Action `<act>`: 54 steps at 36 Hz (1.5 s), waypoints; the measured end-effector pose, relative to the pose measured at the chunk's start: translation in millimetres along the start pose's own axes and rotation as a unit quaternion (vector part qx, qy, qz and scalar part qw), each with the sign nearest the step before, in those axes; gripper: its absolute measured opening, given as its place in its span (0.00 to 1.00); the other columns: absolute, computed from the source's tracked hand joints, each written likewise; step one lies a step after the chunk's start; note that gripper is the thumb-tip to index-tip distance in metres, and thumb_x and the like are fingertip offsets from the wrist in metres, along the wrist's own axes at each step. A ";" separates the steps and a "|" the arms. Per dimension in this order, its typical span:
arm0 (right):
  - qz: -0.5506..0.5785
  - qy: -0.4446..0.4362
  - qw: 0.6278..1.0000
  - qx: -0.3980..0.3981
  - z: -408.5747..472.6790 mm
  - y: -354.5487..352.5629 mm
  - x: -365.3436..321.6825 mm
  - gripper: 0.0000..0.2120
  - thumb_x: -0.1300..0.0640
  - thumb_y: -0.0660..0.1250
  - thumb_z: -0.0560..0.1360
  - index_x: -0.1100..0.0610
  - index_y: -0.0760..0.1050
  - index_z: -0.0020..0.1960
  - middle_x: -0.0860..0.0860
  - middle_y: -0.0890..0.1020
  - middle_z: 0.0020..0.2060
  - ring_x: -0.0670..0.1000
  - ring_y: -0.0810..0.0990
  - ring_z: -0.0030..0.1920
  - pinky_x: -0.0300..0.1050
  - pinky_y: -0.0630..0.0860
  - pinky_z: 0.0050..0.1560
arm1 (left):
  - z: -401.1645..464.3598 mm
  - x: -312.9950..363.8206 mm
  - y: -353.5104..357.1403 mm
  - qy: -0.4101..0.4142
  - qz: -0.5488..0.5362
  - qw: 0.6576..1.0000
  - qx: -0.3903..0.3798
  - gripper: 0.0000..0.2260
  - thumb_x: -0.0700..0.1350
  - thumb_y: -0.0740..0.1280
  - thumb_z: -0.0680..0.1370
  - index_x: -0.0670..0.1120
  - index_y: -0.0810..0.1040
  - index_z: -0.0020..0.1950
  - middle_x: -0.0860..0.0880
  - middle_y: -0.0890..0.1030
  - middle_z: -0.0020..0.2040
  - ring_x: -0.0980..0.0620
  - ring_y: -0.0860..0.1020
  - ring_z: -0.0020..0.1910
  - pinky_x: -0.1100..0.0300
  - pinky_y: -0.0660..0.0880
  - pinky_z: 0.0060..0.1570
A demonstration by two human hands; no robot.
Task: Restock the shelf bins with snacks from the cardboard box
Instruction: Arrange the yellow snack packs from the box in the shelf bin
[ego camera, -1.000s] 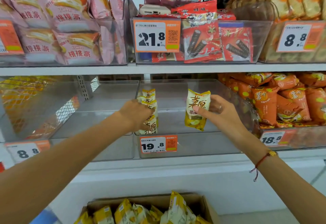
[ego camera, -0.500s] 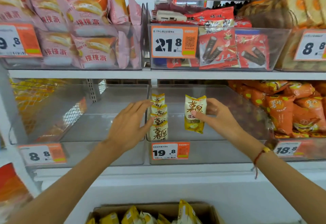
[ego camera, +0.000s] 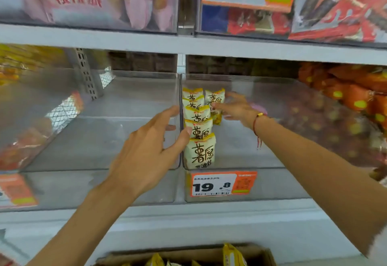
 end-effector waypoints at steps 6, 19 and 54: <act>-0.018 0.001 1.000 0.010 0.2 5.2 8.9 0.31 0.47 0.74 0.70 0.58 0.69 0.68 0.56 0.78 0.61 0.55 0.80 0.56 0.41 0.77 0.44 | 0.1 1.2 0.5 0.004 -0.016 1.000 0.004 0.26 0.71 0.54 0.72 0.68 0.61 0.69 0.61 0.77 0.62 0.58 0.78 0.55 0.51 0.78 0.54; -0.093 -0.015 0.995 -0.041 -18.6 3.1 -6.3 0.35 0.51 0.71 0.74 0.57 0.60 0.75 0.54 0.69 0.71 0.54 0.70 0.68 0.45 0.72 0.58 | -2.9 8.0 -3.8 -0.009 -0.012 1.000 0.015 0.31 0.71 0.52 0.69 0.63 0.65 0.70 0.57 0.78 0.63 0.56 0.78 0.56 0.50 0.79 0.54; -0.443 -0.161 0.832 -0.292 -360.3 97.1 146.4 0.23 0.52 0.61 0.80 0.49 0.63 0.74 0.48 0.67 0.71 0.50 0.64 0.71 0.49 0.66 0.68 | -266.0 -132.1 38.7 -0.196 0.203 0.942 -0.179 0.21 0.39 0.54 0.82 0.53 0.67 0.73 0.52 0.66 0.73 0.48 0.66 0.69 0.55 0.66 0.65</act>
Point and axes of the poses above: each hand's wrist, its own z-axis towards the middle knuckle, its own y-axis out of the palm, x = y × z, the point moved 10 cm from there along z, towards the middle knuckle
